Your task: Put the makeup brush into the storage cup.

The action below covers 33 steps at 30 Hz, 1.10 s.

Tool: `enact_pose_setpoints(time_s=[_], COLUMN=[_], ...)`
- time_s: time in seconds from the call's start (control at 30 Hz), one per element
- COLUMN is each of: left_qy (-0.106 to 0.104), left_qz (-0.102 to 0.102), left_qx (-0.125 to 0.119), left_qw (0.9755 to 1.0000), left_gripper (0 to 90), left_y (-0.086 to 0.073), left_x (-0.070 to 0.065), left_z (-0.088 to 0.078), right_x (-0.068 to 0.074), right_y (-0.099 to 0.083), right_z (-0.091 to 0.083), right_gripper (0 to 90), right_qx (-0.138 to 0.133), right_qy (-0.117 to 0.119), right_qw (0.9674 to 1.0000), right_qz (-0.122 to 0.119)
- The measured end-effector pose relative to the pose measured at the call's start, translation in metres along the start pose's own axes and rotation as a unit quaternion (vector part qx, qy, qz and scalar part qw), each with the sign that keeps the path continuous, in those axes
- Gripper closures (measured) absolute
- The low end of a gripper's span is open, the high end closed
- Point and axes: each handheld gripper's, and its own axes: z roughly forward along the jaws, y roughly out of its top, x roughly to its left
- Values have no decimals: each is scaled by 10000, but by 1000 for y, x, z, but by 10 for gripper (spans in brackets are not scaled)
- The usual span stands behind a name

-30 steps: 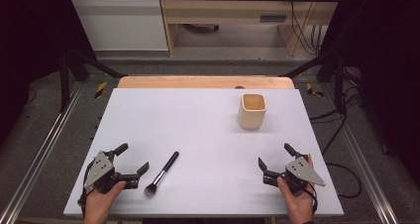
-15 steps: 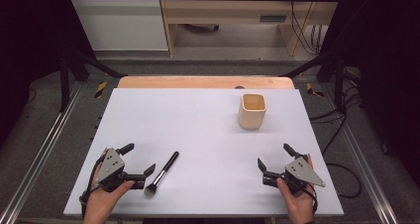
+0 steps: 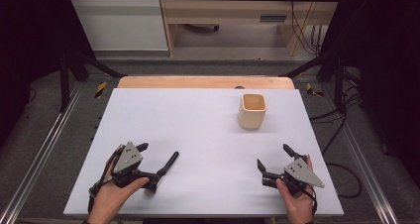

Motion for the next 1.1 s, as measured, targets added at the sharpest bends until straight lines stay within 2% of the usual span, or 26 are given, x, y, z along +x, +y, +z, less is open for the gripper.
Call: enact_pose_setpoints(time_s=[0.03,0.17,0.23,0.27,0.37,0.4,0.43,0.47,0.5,0.53,0.57,0.6,0.63,0.73,0.77,0.8,0.87,0.9,1.0,1.03,1.1], left_qy=[0,70,73,71,11,-40,-40,-51,-47,-47,-50,-50,5,76,71,90,140,140,135,135,79], left_qz=[0,8,-21,4,91,186,186,277,281,281,336,336,354,300,295,266,248,248,361,361,328], left_qx=[0,362,536,724,870,1038,1038,1264,1343,1343,1505,1505,1588,1653,1728,1726,1830,1830,2013,2013,2107], left_qw=[10000,9993,9985,9973,9962,9944,9944,9916,9905,9905,9880,9880,9867,9858,9845,9846,9827,9827,9788,9788,9770], left_gripper=[31,33,33,33,31,31,31,31,32,33,33,34,38,44,49,50,50,49,45,44,42], left_y=[0,6,8,11,13,14,14,16,16,16,18,18,20,21,22,22,22,22,20,20,19], left_x=[0,1,1,0,-2,-4,-4,-5,-6,-6,-6,-6,-5,-4,-3,-3,-3,-3,-6,-6,-6], left_z=[0,4,6,9,11,14,14,17,19,19,21,21,23,26,27,28,31,31,38,38,41], right_x=[0,1,1,1,1,1,1,1,1,1,2,2,2,2,1,1,1,1,1,1,1], right_y=[0,0,0,0,0,0,0,0,0,0,0,0,0,-1,-1,-1,-1,-1,-1,-1,-1], right_z=[0,0,0,0,0,0,0,0,0,0,0,0,0,0,0,0,0,0,0,0,0], right_gripper=[22,22,22,22,22,22,22,22,22,22,22,22,22,22,22,22,22,22,22,22,22], right_qx=[0,11,4,3,3,10,8,11,12,11,13,16,22,28,25,25,25,23,37,37,32], right_qy=[0,14,15,12,10,4,5,13,16,15,17,17,14,14,15,15,11,10,9,9,10], right_qw=[10000,10000,10000,10000,10000,10000,10000,10000,10000,10000,10000,10000,10000,10000,10000,10000,10000,10000,10000,10000,10000], right_qz=[0,0,-19,-21,-17,7,0,-5,-6,-21,-27,-21,-16,-14,-10,-8,-1,2,9,7,12])
